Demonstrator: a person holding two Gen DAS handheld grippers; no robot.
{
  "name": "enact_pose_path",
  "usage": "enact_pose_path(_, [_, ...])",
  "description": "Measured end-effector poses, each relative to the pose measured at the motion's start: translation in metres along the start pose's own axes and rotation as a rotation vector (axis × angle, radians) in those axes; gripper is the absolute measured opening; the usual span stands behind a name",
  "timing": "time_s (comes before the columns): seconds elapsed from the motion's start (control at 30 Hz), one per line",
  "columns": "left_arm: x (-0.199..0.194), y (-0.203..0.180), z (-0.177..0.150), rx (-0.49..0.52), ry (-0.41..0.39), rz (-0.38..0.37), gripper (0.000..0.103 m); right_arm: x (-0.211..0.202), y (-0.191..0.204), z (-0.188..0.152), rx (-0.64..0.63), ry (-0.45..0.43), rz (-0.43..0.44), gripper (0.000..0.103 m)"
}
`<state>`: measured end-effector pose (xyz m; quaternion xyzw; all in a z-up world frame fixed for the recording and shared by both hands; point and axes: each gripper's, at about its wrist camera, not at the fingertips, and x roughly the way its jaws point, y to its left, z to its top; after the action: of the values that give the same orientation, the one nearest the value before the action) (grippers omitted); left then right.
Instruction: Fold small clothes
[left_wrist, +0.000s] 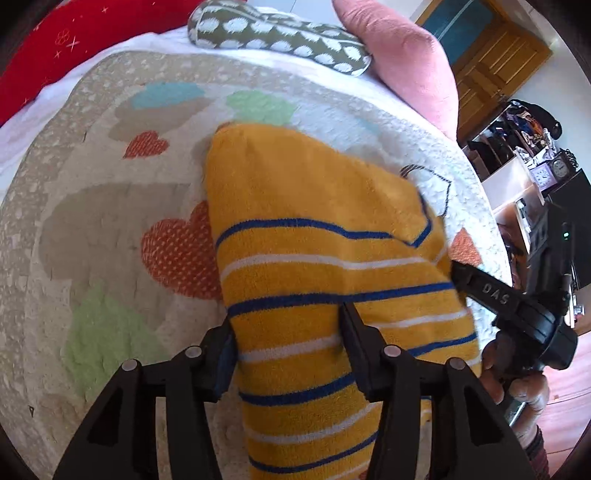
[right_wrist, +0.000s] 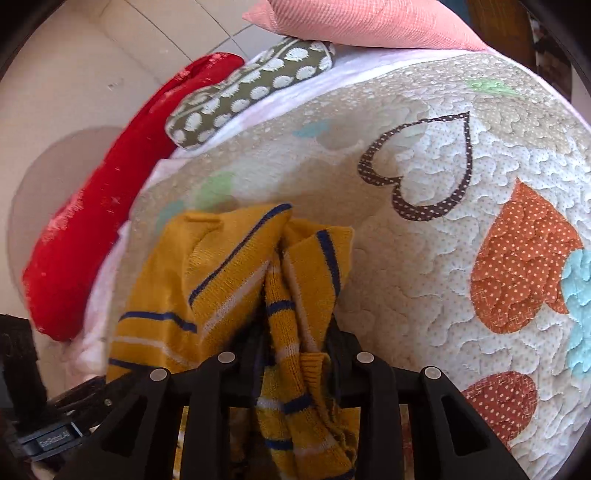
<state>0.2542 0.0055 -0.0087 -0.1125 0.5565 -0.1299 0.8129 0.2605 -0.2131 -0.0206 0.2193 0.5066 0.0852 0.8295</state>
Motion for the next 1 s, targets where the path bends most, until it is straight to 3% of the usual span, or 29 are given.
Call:
enact_pose_path(0.1, [-0.014, 0.009, -0.015, -0.015, -0.051, -0.045, 0.053, -0.014, 0.003, -0.006, 0.007, -0.043, -0.008, 0.037])
enact_pose_path(0.2, [-0.034, 0.015, -0.035, -0.044, -0.102, -0.069, 0.053, -0.053, 0.017, -0.011, -0.056, -0.148, -0.072, 0.037])
enact_pose_path(0.3, [-0.053, 0.013, -0.058, -0.053, -0.151, -0.031, 0.054, -0.088, 0.043, -0.021, -0.133, -0.233, -0.078, 0.037])
enact_pose_path(0.37, [-0.066, 0.013, -0.076, -0.065, -0.181, 0.005, 0.054, -0.095, 0.063, -0.027, -0.172, -0.216, -0.004, 0.037])
enact_pose_path(0.47, [-0.086, 0.021, -0.102, -0.070, -0.232, 0.099, 0.055, -0.076, 0.081, -0.041, -0.189, -0.075, 0.156, 0.037])
enact_pose_path(0.6, [-0.111, 0.033, -0.128, -0.063, -0.289, 0.201, 0.059, -0.039, 0.057, -0.053, -0.106, -0.014, 0.100, 0.032])
enact_pose_path(0.67, [-0.121, 0.033, -0.139, -0.051, -0.316, 0.238, 0.062, -0.032, 0.032, -0.054, -0.013, -0.020, 0.107, 0.014])
enact_pose_path(0.73, [-0.129, 0.030, -0.149, -0.034, -0.343, 0.268, 0.065, -0.041, 0.022, -0.058, 0.043, -0.020, 0.142, 0.013])
enact_pose_path(0.8, [-0.134, 0.024, -0.154, -0.017, -0.372, 0.292, 0.069, -0.060, 0.027, -0.068, 0.005, -0.040, 0.118, 0.014])
enact_pose_path(0.87, [-0.139, 0.015, -0.161, 0.002, -0.406, 0.320, 0.071, -0.083, 0.036, -0.083, -0.061, -0.088, 0.064, 0.034])
enact_pose_path(1.0, [-0.147, -0.006, -0.171, 0.044, -0.465, 0.365, 0.078, -0.124, 0.034, -0.120, -0.127, -0.201, -0.010, 0.044])
